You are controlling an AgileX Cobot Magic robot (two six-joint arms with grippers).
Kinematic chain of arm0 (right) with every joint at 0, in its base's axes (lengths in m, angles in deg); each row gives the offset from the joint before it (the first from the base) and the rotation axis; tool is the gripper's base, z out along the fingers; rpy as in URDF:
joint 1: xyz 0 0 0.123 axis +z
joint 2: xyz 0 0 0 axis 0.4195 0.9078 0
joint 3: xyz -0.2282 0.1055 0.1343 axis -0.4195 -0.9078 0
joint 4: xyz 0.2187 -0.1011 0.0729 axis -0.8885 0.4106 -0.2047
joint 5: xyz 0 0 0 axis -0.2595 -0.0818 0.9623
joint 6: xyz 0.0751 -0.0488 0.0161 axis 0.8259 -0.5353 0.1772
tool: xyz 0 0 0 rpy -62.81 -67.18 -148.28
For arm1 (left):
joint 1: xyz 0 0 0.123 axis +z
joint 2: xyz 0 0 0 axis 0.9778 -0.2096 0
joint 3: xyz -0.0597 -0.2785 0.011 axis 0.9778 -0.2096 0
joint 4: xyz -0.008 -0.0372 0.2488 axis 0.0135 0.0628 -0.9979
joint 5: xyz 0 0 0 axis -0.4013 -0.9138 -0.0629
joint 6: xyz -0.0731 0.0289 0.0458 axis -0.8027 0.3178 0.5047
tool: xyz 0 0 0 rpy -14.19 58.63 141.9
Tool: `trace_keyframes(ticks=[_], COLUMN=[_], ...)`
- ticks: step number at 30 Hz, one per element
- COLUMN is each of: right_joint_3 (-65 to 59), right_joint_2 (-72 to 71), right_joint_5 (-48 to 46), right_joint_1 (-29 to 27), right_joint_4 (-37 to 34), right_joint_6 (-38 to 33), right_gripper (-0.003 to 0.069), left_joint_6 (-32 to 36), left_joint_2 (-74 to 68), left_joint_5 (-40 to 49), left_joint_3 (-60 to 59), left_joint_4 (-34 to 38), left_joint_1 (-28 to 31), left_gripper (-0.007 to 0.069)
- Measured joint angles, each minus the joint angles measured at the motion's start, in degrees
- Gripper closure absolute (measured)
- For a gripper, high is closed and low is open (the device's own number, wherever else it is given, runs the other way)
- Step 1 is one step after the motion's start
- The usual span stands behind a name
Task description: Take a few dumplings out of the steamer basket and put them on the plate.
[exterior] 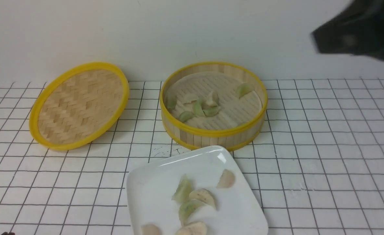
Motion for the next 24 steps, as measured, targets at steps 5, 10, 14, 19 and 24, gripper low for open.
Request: trace_keyframes(ticks=[5, 10, 14, 19, 24], right_joint_3=[-21.5, -43.4, -54.5, -61.7, -63.7], right_joint_2=[-22.8, -44.1, -55.8, -61.8, -62.0], right_joint_5=[18.0, 35.9, 40.2, 40.6, 40.8], right_joint_1=[0.0, 0.0, 0.0, 0.0, 0.0], right_joint_4=[2.1, 4.6, 11.7, 16.2, 15.7], right_joint_6=[2.0, 5.5, 13.5, 23.0, 26.6], right_gripper=[0.0673, 0.0673, 0.0673, 0.0672, 0.0671], left_joint_6=[0.0, 0.0, 0.0, 0.0, 0.0], left_joint_2=[0.0, 0.0, 0.0, 0.0, 0.0], left_joint_5=[0.0, 0.0, 0.0, 0.0, 0.0], left_joint_3=[0.0, 0.0, 0.0, 0.0, 0.0], left_joint_4=[0.0, 0.0, 0.0, 0.0, 0.0], left_joint_1=[0.0, 0.0, 0.0, 0.0, 0.0], left_gripper=[0.0631, 0.0631, 0.0631, 0.0631, 0.0631])
